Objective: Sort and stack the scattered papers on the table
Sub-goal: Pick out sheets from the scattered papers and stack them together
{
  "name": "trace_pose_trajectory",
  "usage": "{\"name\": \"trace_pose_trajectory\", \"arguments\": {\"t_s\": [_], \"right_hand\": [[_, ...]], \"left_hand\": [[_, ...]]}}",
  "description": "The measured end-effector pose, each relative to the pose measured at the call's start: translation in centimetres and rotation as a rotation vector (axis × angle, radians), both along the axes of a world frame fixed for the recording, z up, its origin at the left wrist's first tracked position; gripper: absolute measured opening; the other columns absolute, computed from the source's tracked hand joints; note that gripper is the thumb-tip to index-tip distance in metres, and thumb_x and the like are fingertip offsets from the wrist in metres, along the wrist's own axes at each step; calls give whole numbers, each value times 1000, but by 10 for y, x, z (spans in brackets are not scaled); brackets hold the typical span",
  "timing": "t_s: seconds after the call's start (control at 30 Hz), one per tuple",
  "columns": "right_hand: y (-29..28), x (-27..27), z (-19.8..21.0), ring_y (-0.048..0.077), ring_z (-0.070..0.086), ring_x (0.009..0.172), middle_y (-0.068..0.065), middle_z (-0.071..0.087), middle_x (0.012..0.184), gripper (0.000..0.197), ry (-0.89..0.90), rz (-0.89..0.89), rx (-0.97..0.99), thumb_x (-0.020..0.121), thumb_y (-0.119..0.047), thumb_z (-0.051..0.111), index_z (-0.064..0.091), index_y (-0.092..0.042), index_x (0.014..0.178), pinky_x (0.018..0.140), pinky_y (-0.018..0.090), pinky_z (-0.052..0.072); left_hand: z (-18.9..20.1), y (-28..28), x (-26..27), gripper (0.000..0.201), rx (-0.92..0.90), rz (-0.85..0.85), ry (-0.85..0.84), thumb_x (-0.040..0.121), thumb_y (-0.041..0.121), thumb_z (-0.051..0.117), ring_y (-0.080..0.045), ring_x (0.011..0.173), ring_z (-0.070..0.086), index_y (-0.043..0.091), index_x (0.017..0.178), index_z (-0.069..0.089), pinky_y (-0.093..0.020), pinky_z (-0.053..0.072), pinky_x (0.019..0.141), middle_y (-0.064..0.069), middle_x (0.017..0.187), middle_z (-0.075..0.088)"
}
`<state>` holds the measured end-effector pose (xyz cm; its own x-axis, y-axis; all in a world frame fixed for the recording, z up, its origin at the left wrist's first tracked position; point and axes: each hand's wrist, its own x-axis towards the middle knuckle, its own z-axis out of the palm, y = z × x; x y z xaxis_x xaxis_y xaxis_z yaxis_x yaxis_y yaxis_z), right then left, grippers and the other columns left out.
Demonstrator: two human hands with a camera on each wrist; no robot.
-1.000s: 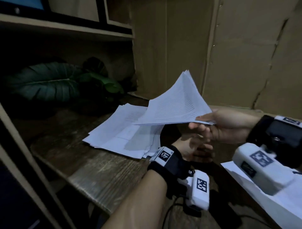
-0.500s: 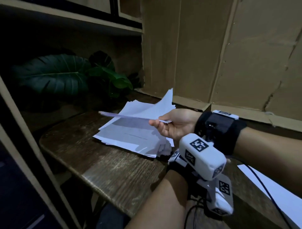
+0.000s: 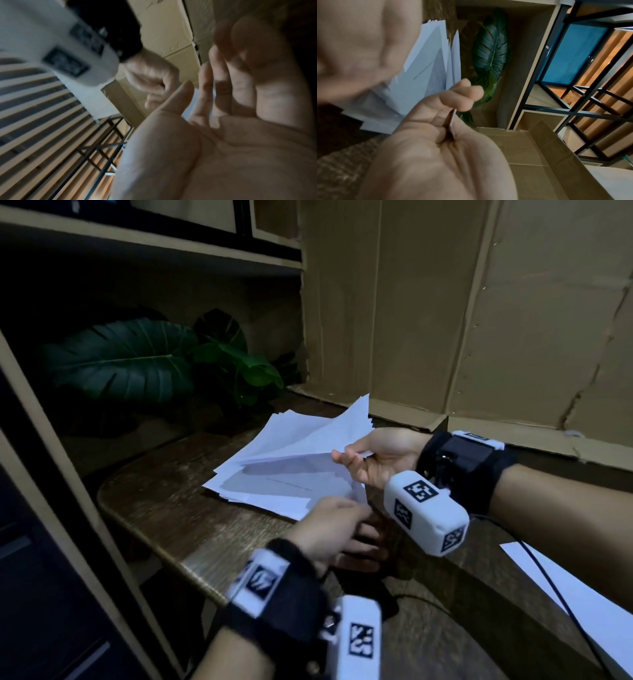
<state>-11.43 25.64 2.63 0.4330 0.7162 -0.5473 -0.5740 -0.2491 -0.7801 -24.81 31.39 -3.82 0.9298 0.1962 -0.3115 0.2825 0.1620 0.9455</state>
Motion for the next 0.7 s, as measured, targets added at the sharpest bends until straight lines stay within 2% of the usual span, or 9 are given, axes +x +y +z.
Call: {"name": "trace_pose_trajectory", "arguments": {"t_s": [0.1, 0.17, 0.23, 0.33, 0.4, 0.5, 0.6, 0.7], "right_hand": [[0, -1, -5, 7, 47, 32, 4, 60, 51, 32, -26, 51, -81, 108, -13, 33, 55, 2, 92, 37, 14, 43], [0, -2, -8, 8, 45, 30, 5, 63, 51, 36, -84, 111, -188, 109, -26, 34, 53, 1, 96, 35, 14, 41], [-2, -2, -11, 10, 48, 31, 7, 67, 57, 40, -124, 160, -285, 108, -35, 36, 52, 0, 100, 34, 15, 39], [-5, -2, -14, 10, 55, 37, 5, 70, 62, 23, -225, 149, -323, 108, -20, 36, 50, -2, 108, 34, 15, 39], [-4, -1, -16, 9, 57, 37, 4, 68, 58, 20, -265, 112, -305, 108, -13, 34, 50, -1, 104, 34, 14, 38], [3, -1, -17, 9, 59, 39, 5, 70, 61, 17, -248, 27, -229, 108, -11, 36, 48, -2, 99, 34, 15, 40], [11, 0, -24, 9, 61, 41, 6, 73, 66, 11, -252, 29, -242, 108, -13, 39, 46, -4, 108, 34, 15, 41], [15, -3, -35, 9, 62, 52, 8, 75, 74, 20, -234, 75, -286, 107, -17, 42, 51, -1, 116, 36, 18, 44]], "left_hand": [[-9, 24, -22, 17, -14, 126, -35, 99, 15, 50, -19, 51, 64, 4, 92, 60, -26, 55, 46, -10, 72, 64], [-13, 33, -32, 23, -57, 227, -58, 101, 15, 47, -19, 44, 61, 2, 87, 59, -23, 50, 40, -10, 63, 61], [-14, 35, -36, 23, -86, 275, -68, 101, 13, 46, -19, 42, 60, 1, 86, 59, -22, 48, 38, -10, 60, 60], [-13, 34, -37, 17, -146, 321, -96, 100, 9, 47, -19, 43, 60, 0, 91, 57, -22, 49, 39, -11, 60, 59], [-14, 35, -38, 14, -182, 350, -115, 99, 7, 47, -20, 43, 61, -2, 93, 56, -22, 49, 39, -13, 61, 58], [-16, 37, -41, 13, -235, 376, -144, 98, 5, 48, -20, 44, 61, -4, 94, 56, -22, 50, 40, -14, 61, 57], [-16, 37, -43, 11, -273, 388, -157, 97, 4, 49, -20, 44, 61, -4, 94, 56, -22, 50, 40, -13, 58, 57], [-16, 39, -44, 10, -298, 387, -172, 96, 3, 50, -20, 44, 60, -5, 95, 56, -22, 50, 40, -15, 60, 57]]}}
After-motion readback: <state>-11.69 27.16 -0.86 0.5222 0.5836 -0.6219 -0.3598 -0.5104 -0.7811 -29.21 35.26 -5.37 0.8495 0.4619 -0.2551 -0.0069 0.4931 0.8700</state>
